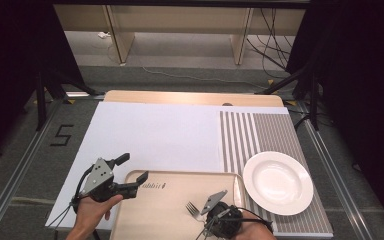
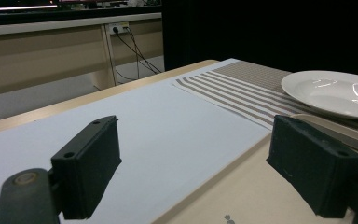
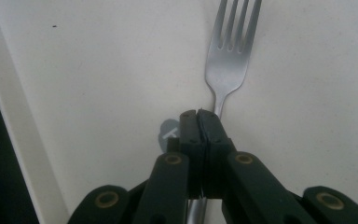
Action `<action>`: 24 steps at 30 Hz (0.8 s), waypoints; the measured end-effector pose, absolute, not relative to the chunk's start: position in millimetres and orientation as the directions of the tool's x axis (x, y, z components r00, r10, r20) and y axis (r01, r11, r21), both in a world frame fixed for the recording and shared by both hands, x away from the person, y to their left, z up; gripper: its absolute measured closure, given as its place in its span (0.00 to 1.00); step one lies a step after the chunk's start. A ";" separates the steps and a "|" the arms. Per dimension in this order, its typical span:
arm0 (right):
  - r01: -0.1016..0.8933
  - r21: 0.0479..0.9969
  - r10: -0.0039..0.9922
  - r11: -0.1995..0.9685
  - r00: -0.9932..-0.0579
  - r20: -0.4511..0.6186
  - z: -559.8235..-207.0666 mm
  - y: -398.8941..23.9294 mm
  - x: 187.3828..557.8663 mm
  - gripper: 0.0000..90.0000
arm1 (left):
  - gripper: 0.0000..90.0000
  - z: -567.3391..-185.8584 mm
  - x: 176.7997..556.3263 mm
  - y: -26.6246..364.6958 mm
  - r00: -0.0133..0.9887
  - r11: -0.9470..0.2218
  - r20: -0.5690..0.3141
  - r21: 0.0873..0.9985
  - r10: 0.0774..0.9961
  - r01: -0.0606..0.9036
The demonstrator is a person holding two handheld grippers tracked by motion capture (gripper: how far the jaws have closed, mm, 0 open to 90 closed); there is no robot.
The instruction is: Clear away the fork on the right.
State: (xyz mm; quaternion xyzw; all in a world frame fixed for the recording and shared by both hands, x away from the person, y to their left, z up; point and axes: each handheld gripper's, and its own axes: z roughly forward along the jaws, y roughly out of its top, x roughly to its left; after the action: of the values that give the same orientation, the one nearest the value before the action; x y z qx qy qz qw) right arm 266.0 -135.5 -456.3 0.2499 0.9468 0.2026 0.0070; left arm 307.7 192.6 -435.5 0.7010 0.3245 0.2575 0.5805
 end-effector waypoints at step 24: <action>0.501 0.370 0.525 0.782 -0.850 0.042 -458.2 -150.7 277.3 1.00 | 0.18 -435.4 307.6 192.7 0.659 -0.114 -0.020 0.981 0.752 0.160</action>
State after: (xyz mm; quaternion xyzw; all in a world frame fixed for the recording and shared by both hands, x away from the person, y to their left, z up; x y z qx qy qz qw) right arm 277.3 -150.7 -458.2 0.2718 0.9434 0.1872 0.0317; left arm 307.6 192.7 -435.4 0.7014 0.3250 0.2550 0.5808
